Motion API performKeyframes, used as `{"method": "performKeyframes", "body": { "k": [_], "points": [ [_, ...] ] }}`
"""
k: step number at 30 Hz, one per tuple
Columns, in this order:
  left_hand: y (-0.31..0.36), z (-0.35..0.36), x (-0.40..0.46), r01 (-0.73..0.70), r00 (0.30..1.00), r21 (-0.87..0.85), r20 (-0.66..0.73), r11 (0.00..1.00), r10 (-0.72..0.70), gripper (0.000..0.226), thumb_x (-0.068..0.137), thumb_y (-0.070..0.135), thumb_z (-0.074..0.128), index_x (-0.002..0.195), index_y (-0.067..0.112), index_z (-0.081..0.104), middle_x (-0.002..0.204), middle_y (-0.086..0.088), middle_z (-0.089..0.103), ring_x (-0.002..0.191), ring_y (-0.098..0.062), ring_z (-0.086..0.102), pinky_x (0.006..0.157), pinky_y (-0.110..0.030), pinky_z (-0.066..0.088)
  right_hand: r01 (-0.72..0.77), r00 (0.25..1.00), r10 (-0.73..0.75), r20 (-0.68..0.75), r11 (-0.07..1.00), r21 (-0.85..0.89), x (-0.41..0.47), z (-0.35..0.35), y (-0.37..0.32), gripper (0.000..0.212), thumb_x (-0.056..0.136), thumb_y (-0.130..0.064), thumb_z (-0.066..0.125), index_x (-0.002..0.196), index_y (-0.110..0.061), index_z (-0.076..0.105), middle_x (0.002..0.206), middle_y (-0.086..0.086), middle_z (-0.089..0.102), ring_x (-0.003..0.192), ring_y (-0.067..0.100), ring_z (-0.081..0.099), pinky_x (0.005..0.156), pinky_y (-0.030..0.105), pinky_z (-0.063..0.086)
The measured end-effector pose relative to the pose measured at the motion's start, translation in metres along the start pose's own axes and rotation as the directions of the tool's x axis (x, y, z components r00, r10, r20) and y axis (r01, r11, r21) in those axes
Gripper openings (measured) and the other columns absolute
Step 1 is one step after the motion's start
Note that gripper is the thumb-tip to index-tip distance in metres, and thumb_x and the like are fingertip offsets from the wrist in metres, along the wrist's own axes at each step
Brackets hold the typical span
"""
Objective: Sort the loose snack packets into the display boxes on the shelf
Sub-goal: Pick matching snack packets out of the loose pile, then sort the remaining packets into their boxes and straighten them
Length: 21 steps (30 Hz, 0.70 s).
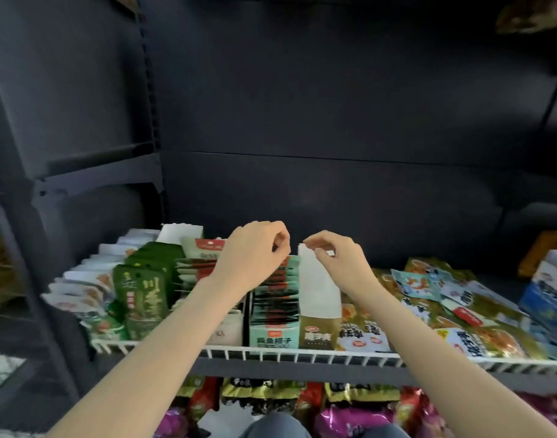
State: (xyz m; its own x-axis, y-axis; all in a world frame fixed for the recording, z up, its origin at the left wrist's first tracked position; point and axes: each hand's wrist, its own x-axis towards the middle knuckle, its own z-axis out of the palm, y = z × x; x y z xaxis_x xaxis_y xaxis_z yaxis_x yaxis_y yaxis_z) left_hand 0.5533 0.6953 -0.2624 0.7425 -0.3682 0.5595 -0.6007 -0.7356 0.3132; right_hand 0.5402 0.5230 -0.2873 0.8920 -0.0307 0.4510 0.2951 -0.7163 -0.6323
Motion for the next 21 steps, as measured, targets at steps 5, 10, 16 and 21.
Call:
{"method": "performKeyframes", "body": {
  "k": [5, 10, 16, 21],
  "points": [
    [0.083, 0.083, 0.032, -0.036, 0.995, -0.103, 0.091, 0.994, 0.045, 0.018, 0.093, 0.028, 0.048, 0.102, 0.021, 0.062, 0.100, 0.004, 0.063, 0.095, -0.017, 0.056, 0.076, -0.034, 0.047, -0.229, 0.964, 0.215, -0.155, 0.970, -0.082, -0.024, -0.052, 0.085, 0.028, 0.093, -0.005, 0.046, 0.112, -0.016, 0.064, 0.110, -0.001, 0.065, 0.099, 0.014, 0.060, 0.079, 0.019, 0.042],
    [0.130, 0.192, 0.064, 0.079, 0.936, -0.180, 0.353, 0.980, -0.010, 0.029, 0.093, 0.024, 0.048, 0.119, 0.014, 0.055, 0.118, -0.007, 0.056, 0.110, -0.025, 0.054, 0.090, -0.041, 0.046, -0.520, 0.853, 0.505, -0.131, 0.797, -0.308, -0.045, -0.091, 0.183, 0.046, 0.093, -0.017, 0.052, 0.136, -0.011, 0.040, 0.129, 0.018, 0.052, 0.116, 0.033, 0.050, 0.092, 0.038, 0.044],
    [0.137, 0.284, 0.082, 0.011, 0.803, -0.127, 0.593, 0.992, 0.067, 0.061, 0.094, 0.026, 0.050, 0.147, 0.011, 0.024, 0.155, -0.008, 0.022, 0.142, -0.024, 0.023, 0.114, -0.034, 0.024, -0.647, 0.703, 0.700, -0.130, 0.552, -0.526, -0.049, -0.126, 0.262, 0.082, 0.091, -0.039, 0.057, 0.151, -0.022, 0.003, 0.154, 0.024, 0.008, 0.144, 0.037, 0.005, 0.114, 0.048, 0.018],
    [0.138, 0.308, 0.086, -0.043, 0.780, -0.045, 0.622, 0.998, 0.062, 0.056, 0.094, 0.027, 0.049, 0.146, 0.013, 0.031, 0.157, -0.008, 0.016, 0.145, -0.023, 0.012, 0.116, -0.033, 0.014, -0.456, 0.835, 0.534, -0.132, 0.536, -0.711, -0.035, -0.118, 0.270, 0.056, 0.090, -0.021, 0.059, 0.140, -0.013, 0.033, 0.126, 0.018, 0.053, 0.116, 0.035, 0.052, 0.084, 0.039, 0.047]
  ]
}}
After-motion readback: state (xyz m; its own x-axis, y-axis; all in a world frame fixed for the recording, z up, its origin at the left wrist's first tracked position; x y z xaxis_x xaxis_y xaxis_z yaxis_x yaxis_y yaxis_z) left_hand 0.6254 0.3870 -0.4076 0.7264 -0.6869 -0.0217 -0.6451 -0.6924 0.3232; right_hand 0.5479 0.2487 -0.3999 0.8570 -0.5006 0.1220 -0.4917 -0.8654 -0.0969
